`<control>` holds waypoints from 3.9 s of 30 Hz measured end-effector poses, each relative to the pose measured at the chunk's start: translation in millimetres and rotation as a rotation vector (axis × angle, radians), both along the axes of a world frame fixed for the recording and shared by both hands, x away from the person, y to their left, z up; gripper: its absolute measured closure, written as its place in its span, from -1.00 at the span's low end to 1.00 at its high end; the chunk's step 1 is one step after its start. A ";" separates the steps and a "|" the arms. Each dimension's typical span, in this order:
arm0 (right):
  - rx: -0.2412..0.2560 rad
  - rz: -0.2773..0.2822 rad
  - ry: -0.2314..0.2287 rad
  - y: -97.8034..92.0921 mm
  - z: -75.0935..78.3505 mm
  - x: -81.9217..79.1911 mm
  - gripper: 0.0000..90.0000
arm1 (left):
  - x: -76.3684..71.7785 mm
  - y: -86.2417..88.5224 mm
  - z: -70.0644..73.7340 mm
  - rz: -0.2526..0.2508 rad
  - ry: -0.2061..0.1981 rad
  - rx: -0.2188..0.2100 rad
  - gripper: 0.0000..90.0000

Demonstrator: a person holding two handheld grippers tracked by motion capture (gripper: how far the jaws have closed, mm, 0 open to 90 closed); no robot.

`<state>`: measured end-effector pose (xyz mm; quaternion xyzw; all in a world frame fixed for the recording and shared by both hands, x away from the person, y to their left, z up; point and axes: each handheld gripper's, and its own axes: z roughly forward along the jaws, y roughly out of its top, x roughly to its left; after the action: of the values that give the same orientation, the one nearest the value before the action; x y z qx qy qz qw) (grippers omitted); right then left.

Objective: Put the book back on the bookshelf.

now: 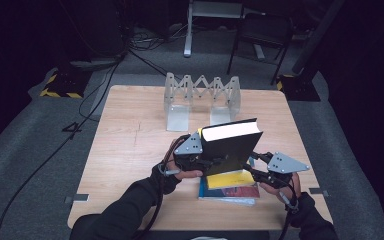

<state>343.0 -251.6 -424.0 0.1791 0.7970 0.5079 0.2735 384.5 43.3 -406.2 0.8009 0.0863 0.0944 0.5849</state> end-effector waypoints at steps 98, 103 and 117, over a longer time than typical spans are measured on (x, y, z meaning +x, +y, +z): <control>-0.113 -0.212 0.427 -108.4 -80.3 -10.0 -0.35 | 35.2 31.6 86.0 0.273 -0.066 -0.018 0.15; -0.116 -0.212 0.426 -108.6 -80.3 -10.0 -0.34 | 42.0 56.9 83.6 0.359 -0.062 -0.038 0.15; -0.113 -0.213 0.427 -109.0 -80.2 -9.7 -0.34 | 70.7 89.7 68.0 0.602 -0.046 -0.026 0.15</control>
<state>333.3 -360.5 -504.3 0.3497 0.8406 0.3813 0.1603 455.2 133.0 -338.2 0.7296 0.3079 0.2804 0.5424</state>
